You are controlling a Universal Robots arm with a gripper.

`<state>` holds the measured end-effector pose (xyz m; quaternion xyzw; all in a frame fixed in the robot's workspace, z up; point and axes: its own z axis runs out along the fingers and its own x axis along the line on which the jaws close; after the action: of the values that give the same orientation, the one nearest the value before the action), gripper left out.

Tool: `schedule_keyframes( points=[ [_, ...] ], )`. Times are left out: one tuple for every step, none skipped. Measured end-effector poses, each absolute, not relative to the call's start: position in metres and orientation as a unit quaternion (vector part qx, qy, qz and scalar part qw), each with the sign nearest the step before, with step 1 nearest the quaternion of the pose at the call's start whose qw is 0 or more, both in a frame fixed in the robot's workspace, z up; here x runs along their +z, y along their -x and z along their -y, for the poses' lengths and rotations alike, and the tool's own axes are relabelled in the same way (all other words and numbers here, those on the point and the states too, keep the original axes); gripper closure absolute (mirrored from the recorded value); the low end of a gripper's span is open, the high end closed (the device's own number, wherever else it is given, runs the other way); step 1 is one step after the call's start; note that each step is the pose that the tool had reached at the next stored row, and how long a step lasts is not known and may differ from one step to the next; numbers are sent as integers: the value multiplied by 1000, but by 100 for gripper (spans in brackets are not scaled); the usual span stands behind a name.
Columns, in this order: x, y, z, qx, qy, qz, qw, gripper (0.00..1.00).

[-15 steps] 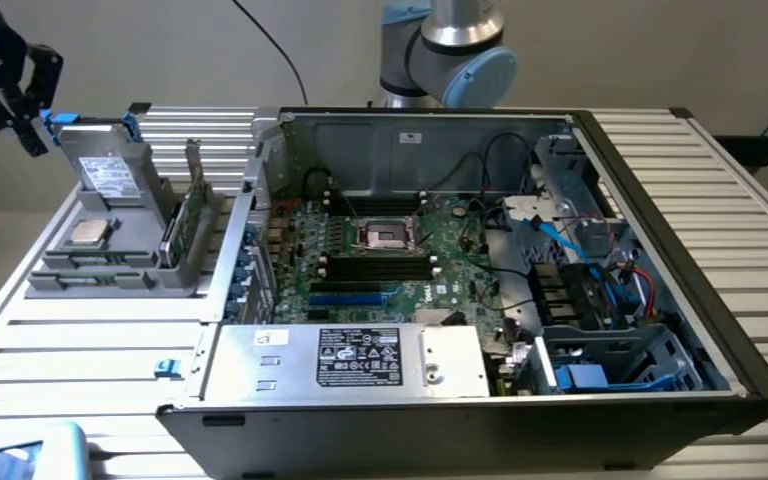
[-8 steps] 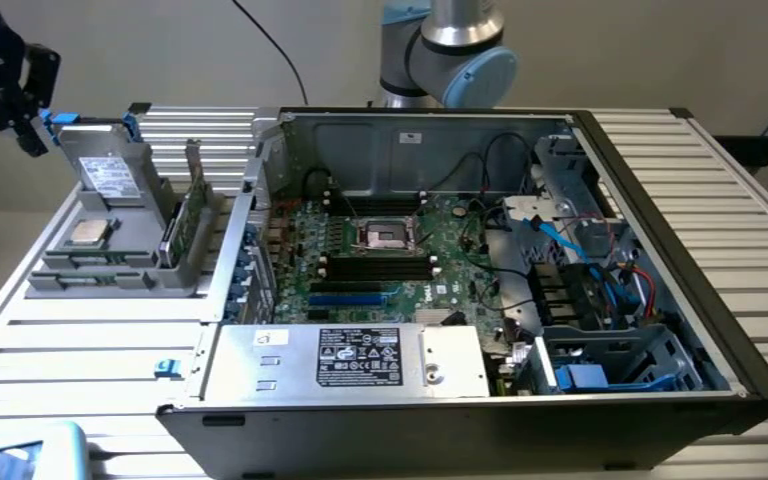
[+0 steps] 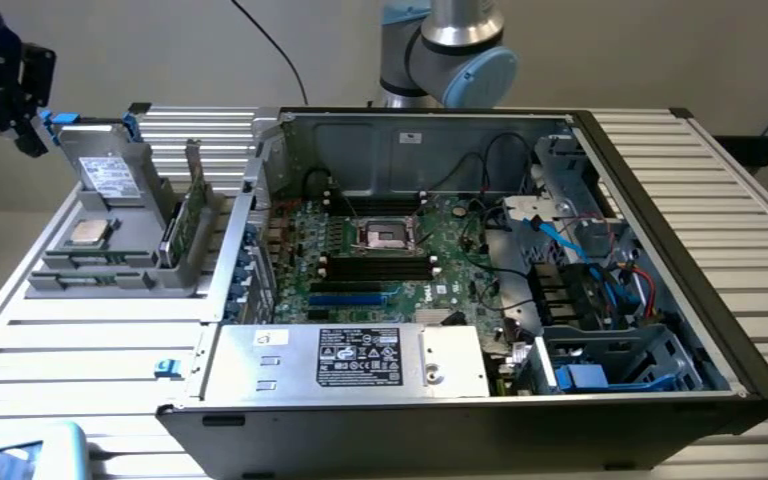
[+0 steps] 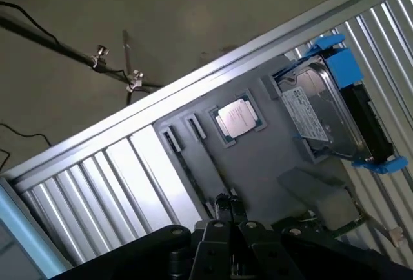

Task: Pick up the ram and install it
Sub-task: 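Pick up the ram and move it above insertion slot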

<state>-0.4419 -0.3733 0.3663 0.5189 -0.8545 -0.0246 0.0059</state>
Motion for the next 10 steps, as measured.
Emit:
schedule_keyframes(
  points=[
    [366, 442, 373, -25, -527, 850, 6, 89],
    [366, 442, 373, -24, -534, 845, 6, 89],
    [366, 442, 373, -24, -542, 840, 7, 89],
    [366, 442, 373, -24, -549, 835, 7, 89],
    [366, 442, 373, -24, -557, 830, 7, 89],
    [366, 442, 373, -24, -565, 825, 7, 89],
    [366, 442, 373, -24, -572, 820, 7, 89],
    [366, 442, 373, -24, -579, 815, 8, 89],
    [366, 442, 373, -24, -587, 810, 8, 89],
    [366, 442, 373, -24, -594, 804, 8, 89]
  ],
)
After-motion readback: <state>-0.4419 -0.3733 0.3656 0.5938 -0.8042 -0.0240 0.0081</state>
